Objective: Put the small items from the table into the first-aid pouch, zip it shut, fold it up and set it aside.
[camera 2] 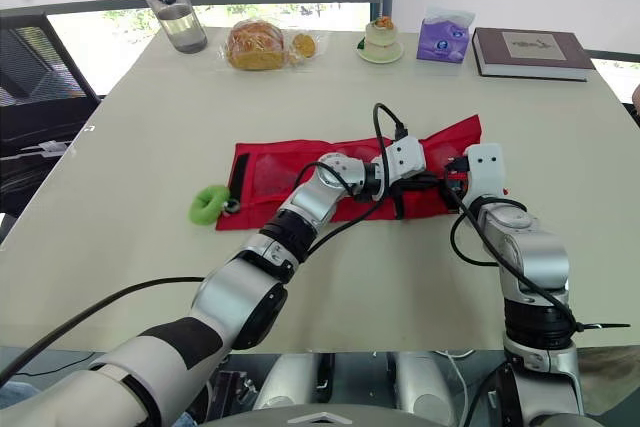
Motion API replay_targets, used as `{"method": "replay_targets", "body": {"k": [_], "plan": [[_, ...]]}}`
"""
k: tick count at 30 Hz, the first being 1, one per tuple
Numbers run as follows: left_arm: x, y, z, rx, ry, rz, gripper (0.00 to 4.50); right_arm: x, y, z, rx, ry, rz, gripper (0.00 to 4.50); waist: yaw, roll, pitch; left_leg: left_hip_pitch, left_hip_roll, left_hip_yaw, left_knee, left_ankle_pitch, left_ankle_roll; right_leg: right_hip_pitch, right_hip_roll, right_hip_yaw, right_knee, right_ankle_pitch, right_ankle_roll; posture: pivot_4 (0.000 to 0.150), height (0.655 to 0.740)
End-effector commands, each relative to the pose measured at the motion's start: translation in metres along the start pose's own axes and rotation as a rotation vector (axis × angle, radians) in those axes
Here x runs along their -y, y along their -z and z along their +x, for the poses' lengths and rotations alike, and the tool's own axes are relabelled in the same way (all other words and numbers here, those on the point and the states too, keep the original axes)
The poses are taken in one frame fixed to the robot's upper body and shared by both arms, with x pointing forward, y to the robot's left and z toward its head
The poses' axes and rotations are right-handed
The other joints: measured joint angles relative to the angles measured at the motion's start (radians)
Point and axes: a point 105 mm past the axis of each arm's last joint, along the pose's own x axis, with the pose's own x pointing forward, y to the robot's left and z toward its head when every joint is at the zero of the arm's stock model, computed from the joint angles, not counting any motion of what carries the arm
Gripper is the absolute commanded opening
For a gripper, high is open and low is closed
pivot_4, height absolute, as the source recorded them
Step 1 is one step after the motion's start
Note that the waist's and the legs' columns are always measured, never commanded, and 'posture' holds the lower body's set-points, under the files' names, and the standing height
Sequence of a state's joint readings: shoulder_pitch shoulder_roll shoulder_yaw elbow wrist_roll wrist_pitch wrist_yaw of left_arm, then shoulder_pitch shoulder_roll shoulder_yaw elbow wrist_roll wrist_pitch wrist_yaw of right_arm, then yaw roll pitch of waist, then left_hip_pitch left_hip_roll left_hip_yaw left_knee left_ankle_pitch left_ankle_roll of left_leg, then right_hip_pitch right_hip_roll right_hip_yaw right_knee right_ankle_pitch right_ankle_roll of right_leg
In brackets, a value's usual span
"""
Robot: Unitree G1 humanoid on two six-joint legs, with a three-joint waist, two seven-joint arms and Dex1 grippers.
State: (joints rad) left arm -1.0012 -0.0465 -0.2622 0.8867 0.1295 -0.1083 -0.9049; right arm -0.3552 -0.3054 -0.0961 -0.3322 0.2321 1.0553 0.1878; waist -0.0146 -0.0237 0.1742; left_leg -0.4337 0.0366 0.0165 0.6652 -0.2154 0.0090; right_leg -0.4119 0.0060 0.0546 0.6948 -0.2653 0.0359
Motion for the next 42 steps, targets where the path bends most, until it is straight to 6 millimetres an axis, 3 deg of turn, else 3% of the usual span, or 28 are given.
{"method": "replay_targets", "body": {"k": [1, 9, 14, 17, 20, 21, 22, 24, 25, 34, 37, 42], "plan": [[-0.007, -0.014, 0.005, 0.032, -0.027, -0.004, 0.00, -0.017, -0.018, -0.014, 0.080, -0.117, -0.081, 2.84, -0.003, 0.000, 0.000, 0.000, 0.000, 0.000, 0.000, 0.000, 0.000, 0.000, 0.000, 0.000, 0.000, 0.000, 0.000, 0.150, 0.7400], [-0.011, -0.013, 0.005, 0.026, -0.038, -0.025, 0.00, -0.014, -0.012, -0.039, 0.047, -0.243, -0.159, 2.84, -0.006, 0.000, 0.000, 0.001, 0.000, 0.000, 0.000, 0.000, 0.000, 0.000, 0.001, 0.000, 0.000, -0.002, 0.003, 0.150, 0.7400], [-0.011, -0.014, 0.008, 0.039, -0.045, -0.050, 0.00, 0.003, -0.012, -0.054, 0.057, -0.214, -0.174, 2.84, -0.001, 0.000, 0.000, 0.000, 0.000, 0.000, 0.000, 0.000, 0.000, 0.000, 0.000, 0.000, 0.000, -0.002, 0.003, 0.150, 0.7400], [-0.010, -0.013, 0.008, 0.039, -0.044, -0.051, 0.00, 0.002, -0.010, -0.058, 0.054, -0.233, -0.171, 2.84, -0.003, 0.000, 0.000, 0.001, 0.000, 0.000, 0.000, 0.000, 0.000, 0.000, 0.000, 0.001, 0.000, -0.002, 0.003, 0.150, 0.7400], [-0.007, -0.014, 0.010, 0.044, -0.031, -0.051, 0.00, -0.012, -0.007, -0.056, 0.058, -0.293, -0.150, 2.01, -0.006, 0.000, 0.000, 0.001, 0.001, 0.000, -0.001, 0.000, 0.000, 0.000, 0.001, 0.000, 0.000, -0.002, 0.003, 0.150, 0.7400], [-0.006, -0.014, 0.010, 0.046, -0.027, -0.050, 0.00, -0.013, -0.005, -0.051, 0.056, -0.286, -0.142, 1.60, -0.006, 0.000, 0.000, 0.001, 0.001, 0.000, -0.001, 0.000, 0.000, 0.000, 0.001, 0.000, 0.000, -0.002, 0.003, 0.150, 0.7400], [-0.006, -0.015, 0.010, 0.047, -0.024, -0.049, 0.00, -0.014, -0.003, -0.047, 0.052, -0.277, -0.143, 0.89, -0.006, 0.000, 0.000, 0.001, 0.001, 0.000, -0.001, 0.000, 0.000, 0.000, 0.002, 0.000, 0.000, -0.002, 0.004, 0.150, 0.7400], [-0.005, -0.016, 0.011, 0.050, -0.021, -0.046, 0.00, -0.013, 0.000, -0.038, 0.047, -0.248, -0.153, 0.20, -0.005, 0.000, 0.000, 0.001, 0.001, 0.000, 0.000, 0.000, 0.000, 0.000, 0.002, 0.000, 0.000, -0.002, 0.004, 0.150, 0.7400], [-0.005, -0.016, 0.011, 0.050, -0.018, -0.045, 0.00, -0.012, 0.002, -0.032, 0.040, -0.229, -0.177, 0.09, -0.004, 0.000, 0.000, 0.001, 0.001, 0.000, 0.000, 0.000, 0.000, 0.000, 0.001, 0.001, 0.000, -0.002, 0.004, 0.150, 0.7400], [0.000, -0.014, 0.012, 0.050, 0.004, -0.045, 0.00, 0.007, -0.016, 0.006, 0.192, -0.027, -0.185, 0.09, -0.002, 0.000, 0.000, 0.001, 0.000, 0.000, -0.001, 0.000, 0.000, 0.000, 0.001, 0.001, 0.000, -0.002, 0.003, 0.150, 0.7400], [0.001, -0.013, 0.012, 0.048, 0.005, -0.045, 0.00, 0.012, -0.021, 0.005, 0.240, 0.006, -0.159, 0.09, -0.002, 0.000, 0.000, 0.001, 0.000, 0.001, -0.001, 0.000, 0.000, 0.000, 0.001, 0.001, -0.001, -0.002, 0.003, 0.150, 0.7400], [0.002, -0.013, 0.014, 0.051, -0.001, -0.057, 0.00, 0.008, 0.000, -0.023, 0.182, -0.120, -0.165, 0.09, 0.004, 0.000, 0.000, 0.000, 0.000, 0.000, -0.001, 0.000, 0.000, 0.000, 0.001, 0.000, -0.001, -0.002, 0.003, 0.150, 0.7400]]}}
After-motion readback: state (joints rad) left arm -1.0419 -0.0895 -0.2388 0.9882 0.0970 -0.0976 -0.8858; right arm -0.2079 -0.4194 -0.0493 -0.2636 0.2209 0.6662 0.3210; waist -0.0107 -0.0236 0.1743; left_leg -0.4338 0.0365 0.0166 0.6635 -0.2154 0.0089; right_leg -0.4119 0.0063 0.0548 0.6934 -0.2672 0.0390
